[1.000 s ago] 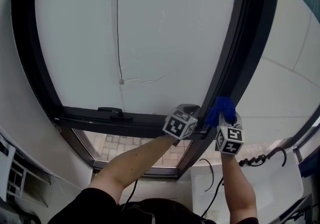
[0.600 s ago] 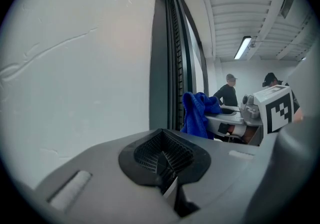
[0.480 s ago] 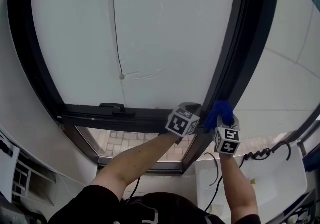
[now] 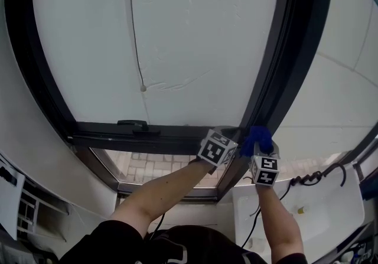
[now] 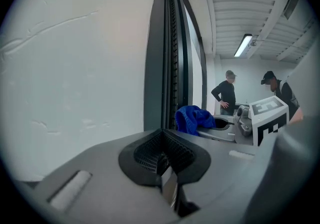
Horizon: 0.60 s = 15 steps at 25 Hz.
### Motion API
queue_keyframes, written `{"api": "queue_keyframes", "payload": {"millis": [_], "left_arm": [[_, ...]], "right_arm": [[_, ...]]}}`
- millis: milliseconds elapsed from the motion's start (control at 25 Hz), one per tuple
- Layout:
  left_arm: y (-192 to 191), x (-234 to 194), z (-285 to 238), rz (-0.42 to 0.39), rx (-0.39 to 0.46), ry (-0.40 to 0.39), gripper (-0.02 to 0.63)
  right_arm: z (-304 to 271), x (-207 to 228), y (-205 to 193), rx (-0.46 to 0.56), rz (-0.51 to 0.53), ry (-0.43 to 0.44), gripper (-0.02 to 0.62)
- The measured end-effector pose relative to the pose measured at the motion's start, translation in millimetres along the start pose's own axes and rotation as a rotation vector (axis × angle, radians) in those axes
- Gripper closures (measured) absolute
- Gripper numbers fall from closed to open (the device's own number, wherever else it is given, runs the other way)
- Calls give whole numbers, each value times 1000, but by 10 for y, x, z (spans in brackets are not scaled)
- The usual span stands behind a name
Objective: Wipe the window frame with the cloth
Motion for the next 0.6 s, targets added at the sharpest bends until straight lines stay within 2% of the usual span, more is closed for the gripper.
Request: {"api": "queue_keyframes", "payload": {"millis": [200, 400, 600], "left_arm": [[-99, 45, -23, 10, -10, -19, 614], [-232, 48, -27, 8, -36, -16, 614], [-335, 23, -6, 25, -48, -11, 614]], "right_arm": [[-18, -54, -363, -109, 5, 10, 515], [-21, -100, -647, -166, -24, 17, 517], [-29, -99, -764, -182, -30, 29, 516]]}}
Point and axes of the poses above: the fingertips, and each gripper's own axes: z backward along the fingers, x to its right, y out of its top, the point moved 6 cm from there along z, backward along the fingers, and after that the axes turned 5 degrees about x, right-handed, at the moved point
